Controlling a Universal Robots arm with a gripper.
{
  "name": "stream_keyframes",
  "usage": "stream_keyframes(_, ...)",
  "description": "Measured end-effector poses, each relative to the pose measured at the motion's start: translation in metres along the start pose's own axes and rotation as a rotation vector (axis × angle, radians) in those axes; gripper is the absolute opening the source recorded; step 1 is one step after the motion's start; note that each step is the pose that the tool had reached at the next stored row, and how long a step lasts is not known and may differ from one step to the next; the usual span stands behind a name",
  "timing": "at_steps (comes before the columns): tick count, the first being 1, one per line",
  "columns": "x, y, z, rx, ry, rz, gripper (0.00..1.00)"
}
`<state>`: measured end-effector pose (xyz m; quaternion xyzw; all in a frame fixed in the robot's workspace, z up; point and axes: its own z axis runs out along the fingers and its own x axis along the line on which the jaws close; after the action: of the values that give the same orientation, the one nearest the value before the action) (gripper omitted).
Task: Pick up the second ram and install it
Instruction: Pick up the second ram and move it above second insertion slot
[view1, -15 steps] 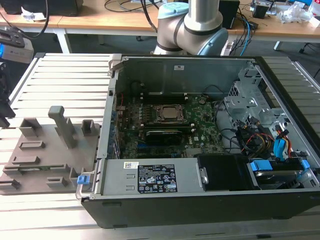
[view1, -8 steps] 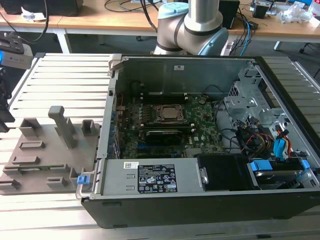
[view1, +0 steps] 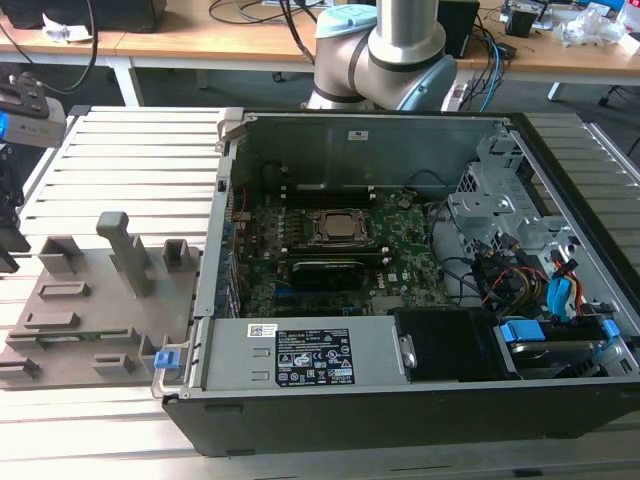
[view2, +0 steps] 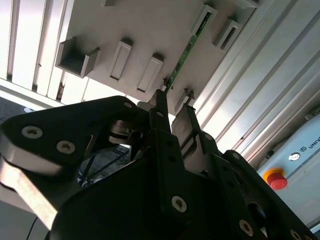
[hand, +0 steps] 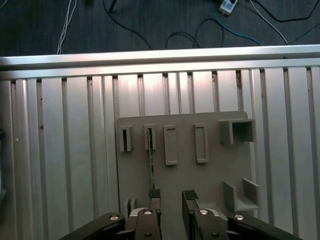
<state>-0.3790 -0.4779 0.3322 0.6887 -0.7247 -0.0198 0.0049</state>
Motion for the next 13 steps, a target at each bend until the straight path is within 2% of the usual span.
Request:
stream_keyframes(7,0.001,-0.0003,0.008,-0.0001,0.0,0.0,0.31)
stream_keyframes(13,0.0014,-0.0005,0.0117,-0.0001,0.0,0.0,0.31)
